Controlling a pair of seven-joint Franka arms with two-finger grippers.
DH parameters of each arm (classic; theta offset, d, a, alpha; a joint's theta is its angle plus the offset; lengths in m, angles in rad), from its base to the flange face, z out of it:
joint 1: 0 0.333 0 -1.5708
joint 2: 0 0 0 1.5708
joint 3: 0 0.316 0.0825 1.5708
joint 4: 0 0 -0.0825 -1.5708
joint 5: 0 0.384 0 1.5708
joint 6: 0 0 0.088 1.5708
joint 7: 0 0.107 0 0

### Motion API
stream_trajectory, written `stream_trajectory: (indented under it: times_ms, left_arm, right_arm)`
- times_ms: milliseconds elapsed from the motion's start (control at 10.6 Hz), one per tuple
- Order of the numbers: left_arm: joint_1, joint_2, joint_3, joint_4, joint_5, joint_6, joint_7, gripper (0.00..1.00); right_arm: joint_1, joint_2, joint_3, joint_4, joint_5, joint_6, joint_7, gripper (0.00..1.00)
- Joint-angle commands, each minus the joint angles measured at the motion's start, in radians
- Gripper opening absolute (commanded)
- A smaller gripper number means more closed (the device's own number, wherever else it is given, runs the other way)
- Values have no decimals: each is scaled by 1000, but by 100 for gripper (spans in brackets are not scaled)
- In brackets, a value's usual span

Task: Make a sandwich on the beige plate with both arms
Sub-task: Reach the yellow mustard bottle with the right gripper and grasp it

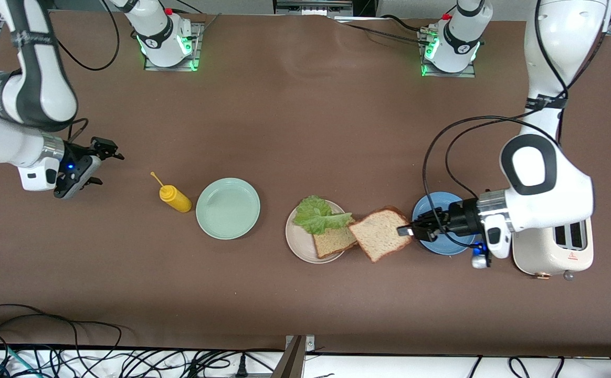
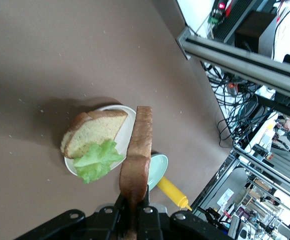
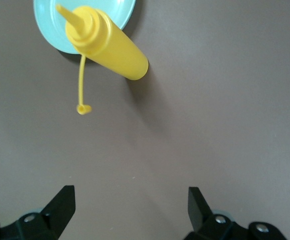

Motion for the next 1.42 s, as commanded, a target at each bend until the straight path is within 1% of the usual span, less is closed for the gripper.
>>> stream_trajectory:
  times_ms: [0,95,284,379,569,663,758,853,948,1137,1232,1327]
  left_arm:
    - [96,-27,-79,-9,110,-21,8,0]
    - [132,-27,-104,-6,159,-31,8,0]
    - [167,-36,-109,3,274,-97,8,0]
    - [178,-41,-109,5,321,-119,8,0]
    - [186,-41,-109,18,416,-150,9,0]
    - [186,-41,-109,28,479,-168,9,0]
    - [186,-42,-110,29,559,-182,8,0]
    - [184,-42,-112,35,631,-186,9,0]
    - [181,-41,-112,46,674,-202,9,0]
    - [176,-35,-110,71,702,-228,9,0]
    - [176,-36,-109,71,702,-228,9,0]
    - [175,-38,-109,72,716,-229,9,0]
  right_arm:
    - [-42,61,-13,-3,176,29,-305,100]
    - [-54,92,-13,-2,284,29,-427,100]
    - [-69,158,-13,-2,514,17,-690,100]
    - [-74,182,-13,-3,607,11,-798,100]
    - [-76,236,-13,-3,762,-55,-946,100]
    - [-80,265,-13,-3,820,-90,-1016,100]
    - [-82,281,-13,-3,860,-103,-1064,100]
    - [-82,294,-11,-3,883,-136,-1075,100]
    - [-80,322,-8,-2,903,-162,-1087,100]
    - [-77,360,0,-2,971,-210,-1149,100]
    - [-76,365,6,-2,983,-212,-1162,100]
    - [-76,368,33,0,1017,-210,-1164,100]
